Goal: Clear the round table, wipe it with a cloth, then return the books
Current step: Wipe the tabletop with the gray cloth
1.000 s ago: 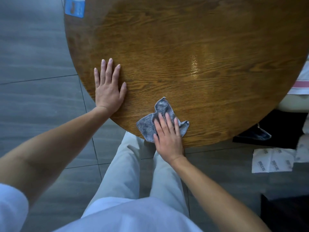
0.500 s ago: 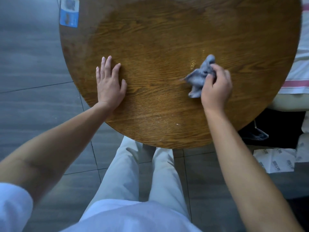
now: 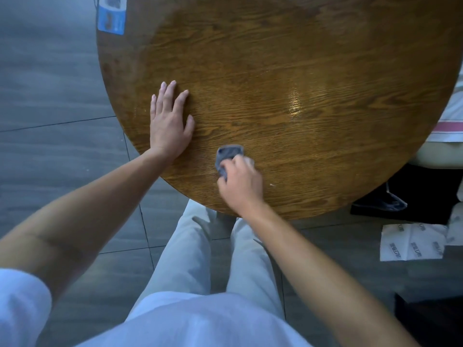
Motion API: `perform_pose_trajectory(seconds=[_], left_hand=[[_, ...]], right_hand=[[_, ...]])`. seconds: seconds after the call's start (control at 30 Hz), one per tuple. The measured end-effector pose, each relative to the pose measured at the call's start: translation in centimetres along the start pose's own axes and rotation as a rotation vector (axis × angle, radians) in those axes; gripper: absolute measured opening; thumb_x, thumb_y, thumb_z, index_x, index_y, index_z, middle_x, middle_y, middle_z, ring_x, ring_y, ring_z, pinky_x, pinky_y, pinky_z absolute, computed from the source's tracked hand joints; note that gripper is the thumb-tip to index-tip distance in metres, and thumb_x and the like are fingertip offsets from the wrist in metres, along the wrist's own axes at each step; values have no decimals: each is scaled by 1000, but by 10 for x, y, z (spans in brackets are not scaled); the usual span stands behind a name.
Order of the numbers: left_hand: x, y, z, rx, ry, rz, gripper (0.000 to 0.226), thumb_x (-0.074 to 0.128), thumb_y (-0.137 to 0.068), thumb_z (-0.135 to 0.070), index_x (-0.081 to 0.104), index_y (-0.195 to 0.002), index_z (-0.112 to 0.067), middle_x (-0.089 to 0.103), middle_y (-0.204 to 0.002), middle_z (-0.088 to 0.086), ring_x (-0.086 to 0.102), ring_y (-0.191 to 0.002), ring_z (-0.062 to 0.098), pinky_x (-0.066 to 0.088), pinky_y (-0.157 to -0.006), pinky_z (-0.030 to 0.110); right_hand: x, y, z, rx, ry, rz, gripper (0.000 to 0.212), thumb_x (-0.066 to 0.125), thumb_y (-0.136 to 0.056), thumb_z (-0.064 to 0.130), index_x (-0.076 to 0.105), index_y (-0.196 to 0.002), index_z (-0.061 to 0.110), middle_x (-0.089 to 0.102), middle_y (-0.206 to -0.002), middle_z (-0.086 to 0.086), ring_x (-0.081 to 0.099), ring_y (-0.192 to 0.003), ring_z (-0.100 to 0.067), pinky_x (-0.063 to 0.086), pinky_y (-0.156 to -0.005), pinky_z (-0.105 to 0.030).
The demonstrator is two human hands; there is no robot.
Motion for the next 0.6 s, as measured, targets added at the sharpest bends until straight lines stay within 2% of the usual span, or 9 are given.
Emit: perform_pose_trajectory(seconds=[0.1, 0.2, 0.23, 0.27, 0.3, 0.37, 0.43, 0.5, 0.6], left_hand=[[1, 0, -2, -12, 1, -2, 55, 49, -101, -30, 42, -154, -17, 19, -171, 11, 7, -160, 30, 5, -130, 52], [1, 1, -8, -4, 20, -55, 51, 49, -98, -27, 50, -148, -15, 24, -169, 12, 9, -159, 33, 7, -129, 53], [1, 3, -11, 6, 33, -64, 50, 49, -97, -26, 52, -146, -16, 25, -168, 12, 10, -159, 34, 7, -129, 53], [3, 4, -14, 18, 40, -64, 50, 49, -97, -26, 52, -146, -16, 25, -168, 12, 10, -159, 34, 7, -129, 53], [4, 6, -16, 27, 37, -58, 50, 49, -97, -27, 52, -146, -16, 25, -169, 12, 10, -159, 34, 7, -129, 53], [8, 12, -17, 21, 11, -37, 52, 48, -98, -29, 50, -148, -17, 22, -170, 12, 8, -160, 34, 7, -129, 54], [12, 16, -16, 2, -7, -6, 54, 47, -99, -31, 45, -152, -18, 19, -171, 12, 6, -160, 33, 5, -129, 54], [13, 18, -16, -5, -6, 14, 56, 46, -100, -32, 41, -155, -19, 17, -171, 12, 5, -160, 32, 4, -129, 53], [12, 18, -18, -15, -4, 20, 57, 46, -100, -32, 40, -155, -21, 16, -172, 11, 4, -160, 31, 3, -130, 52]], right_hand=[[27, 46, 5, -40, -12, 174, 21, 62, -89, 26, 71, -104, 15, 61, -106, -9, 61, -108, -33, 53, -76, -42], [29, 77, 0, -39, -108, 323, 46, 36, -91, 41, 73, -105, 17, 63, -110, -5, 60, -111, -28, 53, -79, -43], [28, 79, -6, -20, -143, 373, 47, 36, -90, 42, 73, -105, 18, 64, -111, -4, 59, -111, -27, 53, -82, -41], [24, 79, -11, 25, -202, 393, 39, 42, -91, 38, 74, -104, 19, 65, -110, -2, 60, -110, -26, 51, -84, -39], [18, 76, -19, 81, -284, 361, 30, 49, -90, 32, 75, -100, 21, 66, -106, -1, 62, -105, -27, 50, -82, -37], [-5, 65, -36, 208, -463, 173, 20, 57, -85, 23, 76, -90, 21, 70, -94, -2, 66, -93, -26, 50, -79, -36], [-41, 47, -62, 319, -632, -9, 16, 61, -85, 13, 73, -82, 24, 71, -85, 2, 66, -84, -14, 50, -77, -31], [-81, 25, -92, 414, -750, -141, 19, 61, -86, 12, 67, -77, 28, 68, -78, 10, 59, -73, -1, 47, -70, -22], [-119, -5, -138, 576, -840, -352, 11, 61, -84, 15, 68, -81, 24, 66, -78, 11, 59, -72, -1, 47, -72, -24]])
Point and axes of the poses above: each hand's wrist, its own y-axis away from the middle knuckle, its own x-axis out of the palm, z = x × y, the point moved 1 cm from there along -y, towards the middle knuckle
